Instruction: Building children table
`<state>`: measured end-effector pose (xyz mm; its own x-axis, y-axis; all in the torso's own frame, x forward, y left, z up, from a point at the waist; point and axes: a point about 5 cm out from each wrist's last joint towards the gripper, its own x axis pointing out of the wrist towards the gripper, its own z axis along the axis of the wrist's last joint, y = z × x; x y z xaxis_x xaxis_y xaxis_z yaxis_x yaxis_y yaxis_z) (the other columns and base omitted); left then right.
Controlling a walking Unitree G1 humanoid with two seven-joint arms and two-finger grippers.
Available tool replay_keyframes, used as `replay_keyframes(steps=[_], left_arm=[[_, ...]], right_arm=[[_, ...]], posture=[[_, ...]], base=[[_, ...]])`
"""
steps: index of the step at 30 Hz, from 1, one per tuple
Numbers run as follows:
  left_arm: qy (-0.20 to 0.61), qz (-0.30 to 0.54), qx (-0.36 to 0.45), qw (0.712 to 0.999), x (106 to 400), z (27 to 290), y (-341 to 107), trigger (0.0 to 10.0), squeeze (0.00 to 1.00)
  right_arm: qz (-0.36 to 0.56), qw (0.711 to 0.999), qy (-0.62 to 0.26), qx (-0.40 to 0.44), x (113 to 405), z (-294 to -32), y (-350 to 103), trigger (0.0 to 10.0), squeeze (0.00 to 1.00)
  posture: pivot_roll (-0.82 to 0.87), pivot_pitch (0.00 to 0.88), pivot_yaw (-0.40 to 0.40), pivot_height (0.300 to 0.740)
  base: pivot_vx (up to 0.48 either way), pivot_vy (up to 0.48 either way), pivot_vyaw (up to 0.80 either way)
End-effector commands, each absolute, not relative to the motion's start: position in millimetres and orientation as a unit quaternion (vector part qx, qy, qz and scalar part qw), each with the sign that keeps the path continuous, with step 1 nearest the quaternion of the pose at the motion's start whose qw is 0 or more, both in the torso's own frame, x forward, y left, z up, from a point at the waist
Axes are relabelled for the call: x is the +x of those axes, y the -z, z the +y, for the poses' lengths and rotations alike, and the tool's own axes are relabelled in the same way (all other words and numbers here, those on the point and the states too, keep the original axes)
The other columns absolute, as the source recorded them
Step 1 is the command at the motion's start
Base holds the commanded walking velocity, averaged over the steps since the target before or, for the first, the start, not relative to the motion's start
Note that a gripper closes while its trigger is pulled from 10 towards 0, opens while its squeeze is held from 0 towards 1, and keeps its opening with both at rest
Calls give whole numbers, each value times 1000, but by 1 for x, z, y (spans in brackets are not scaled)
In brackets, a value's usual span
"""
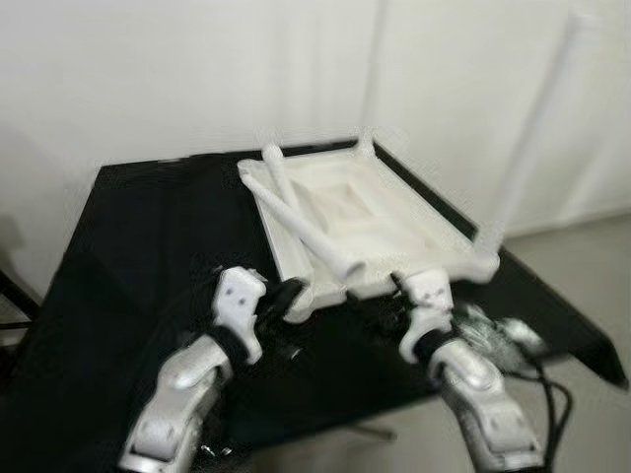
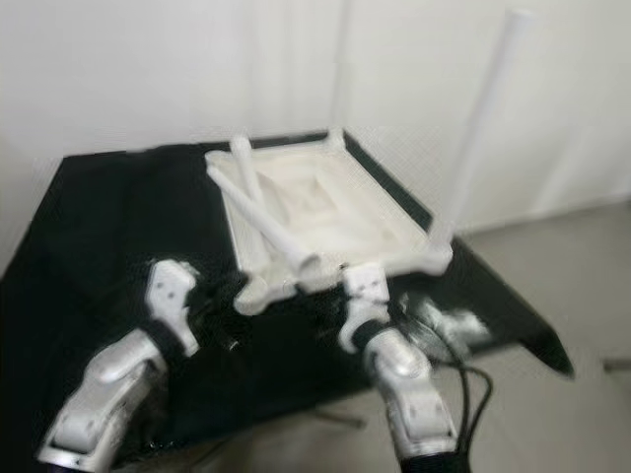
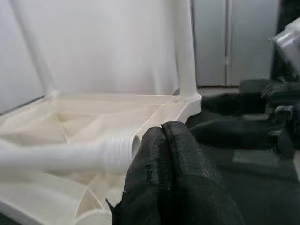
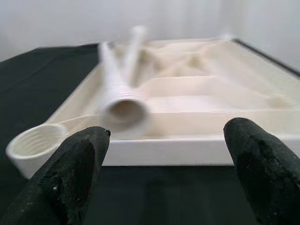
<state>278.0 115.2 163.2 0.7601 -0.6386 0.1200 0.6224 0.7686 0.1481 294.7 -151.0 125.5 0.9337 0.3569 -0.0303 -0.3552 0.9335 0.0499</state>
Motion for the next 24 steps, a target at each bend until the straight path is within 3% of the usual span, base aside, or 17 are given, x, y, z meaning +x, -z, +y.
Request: replay_keyframes(steps=[1,9,10,11,24], left_arm=[[337,-84,79,934,279,122,-166,10000,0],[342,-84,96,931,278,122,-167,10000,0],[358,-69,138,921,275,114,-161,10000,573],[363,-62,154,917,274,111,-158,10000,1000],[377,-60,238,893,278,81,-156,10000,1000]], right_arm=[[2,980,-195,43,293,-147,-129,10000,0],[-6,977,-205,51,291,-146,-131,10000,0],[-5,981,-183,59,292,-152,-131,10000,0],[-3,984,-170,60,293,-155,-131,10000,0],[21,998,-43,34,300,-198,-124,10000,0]], posture=[[-67,0,-7,740],[-67,0,-4,740],[-65,0,-3,740],[-65,0,-3,740],[-75,0,8,740]], base=[[0,0,0],[0,0,0],[0,0,0],[0,0,0],[0,0,0]])
